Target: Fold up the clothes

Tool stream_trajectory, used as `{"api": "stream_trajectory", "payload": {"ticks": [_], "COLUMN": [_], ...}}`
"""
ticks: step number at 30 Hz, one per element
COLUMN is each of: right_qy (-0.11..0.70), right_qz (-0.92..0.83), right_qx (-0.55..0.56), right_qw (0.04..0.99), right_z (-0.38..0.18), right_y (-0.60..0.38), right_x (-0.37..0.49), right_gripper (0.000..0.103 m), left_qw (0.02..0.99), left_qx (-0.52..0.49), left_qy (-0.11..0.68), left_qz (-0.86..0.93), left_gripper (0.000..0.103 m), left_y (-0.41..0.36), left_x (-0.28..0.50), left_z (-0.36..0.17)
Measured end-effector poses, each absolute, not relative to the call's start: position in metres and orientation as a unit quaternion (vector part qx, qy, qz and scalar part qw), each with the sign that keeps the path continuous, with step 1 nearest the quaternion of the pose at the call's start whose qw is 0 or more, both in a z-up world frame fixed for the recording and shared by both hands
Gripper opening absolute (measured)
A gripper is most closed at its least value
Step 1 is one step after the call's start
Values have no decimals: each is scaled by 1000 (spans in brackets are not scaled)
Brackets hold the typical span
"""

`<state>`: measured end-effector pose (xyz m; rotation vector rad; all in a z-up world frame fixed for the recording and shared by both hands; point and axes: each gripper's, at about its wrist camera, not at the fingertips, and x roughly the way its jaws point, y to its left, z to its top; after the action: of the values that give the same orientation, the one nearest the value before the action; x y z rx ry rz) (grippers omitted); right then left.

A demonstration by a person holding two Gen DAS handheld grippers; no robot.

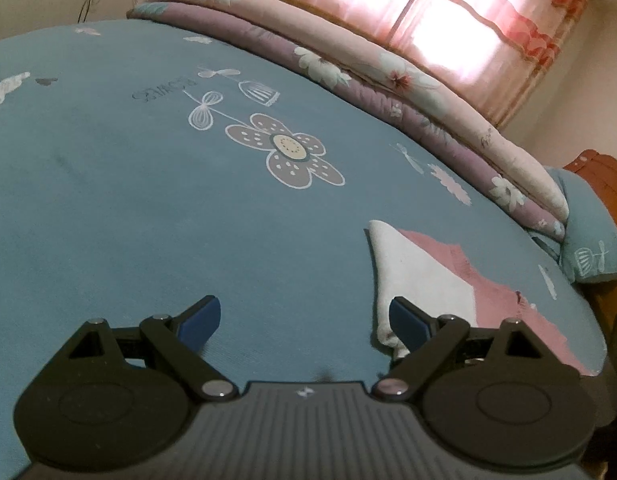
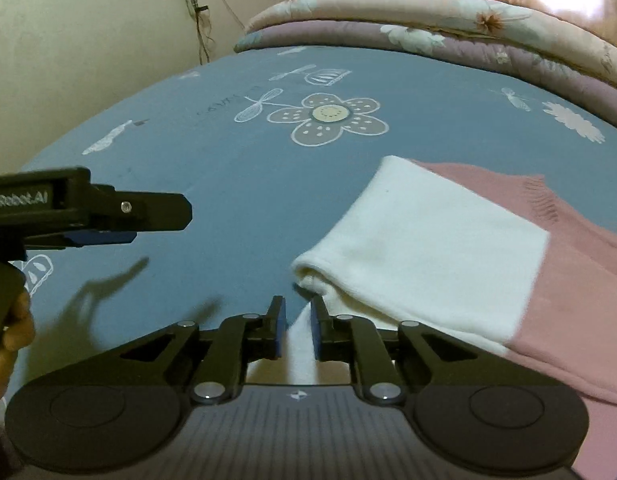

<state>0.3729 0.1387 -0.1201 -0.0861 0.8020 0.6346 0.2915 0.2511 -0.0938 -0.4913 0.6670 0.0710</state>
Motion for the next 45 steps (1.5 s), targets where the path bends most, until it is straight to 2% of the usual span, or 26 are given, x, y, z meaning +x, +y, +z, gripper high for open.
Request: {"api": "stream_trajectory", "payload": {"ticks": [4, 5, 6, 8, 14, 22, 27, 29, 37, 41, 45], "right_qy": [374, 370, 365, 354, 390, 374, 381, 386, 397, 399, 414], "right_qz": [294, 295, 290, 276, 276, 278, 289, 299, 317, 325, 334], "right_qx": [-63, -74, -84, -101, -42, -66, -83, -78, -53, -77, -45], "right_qw": [877, 878, 881, 888, 878, 883, 875, 869, 860, 854, 846], "right_z": [-118, -116, -114, -112, -118, -118, -125, -130, -121, -124, -109], "right_y": [146, 147, 147, 146, 138, 153, 158, 158, 151, 155, 129], "right_x": [370, 367, 364, 359, 377, 377, 375, 377, 381, 375, 365], "right_gripper": [19, 28, 33, 53, 53, 53, 58, 69, 68, 71, 70], "left_qw": [912, 911, 912, 912, 914, 907, 896, 890, 853, 843, 835], "left_qx": [-245, -245, -245, -244, -238, -236, -250, -263, -346, -358, -361], "left_qy": [328, 329, 328, 327, 328, 348, 366, 370, 375, 378, 389], "left_qz": [39, 38, 37, 36, 27, 15, -12, -26, -109, -136, -144], "left_gripper": [91, 91, 91, 91, 91, 91, 91, 91, 91, 91, 91], "left_y": [253, 253, 253, 252, 248, 244, 242, 242, 248, 242, 235], "left_x": [294, 294, 294, 294, 294, 299, 302, 303, 306, 309, 314], "left_z": [-96, -97, -97, -97, -96, -99, -101, -102, -111, -113, -118]}}
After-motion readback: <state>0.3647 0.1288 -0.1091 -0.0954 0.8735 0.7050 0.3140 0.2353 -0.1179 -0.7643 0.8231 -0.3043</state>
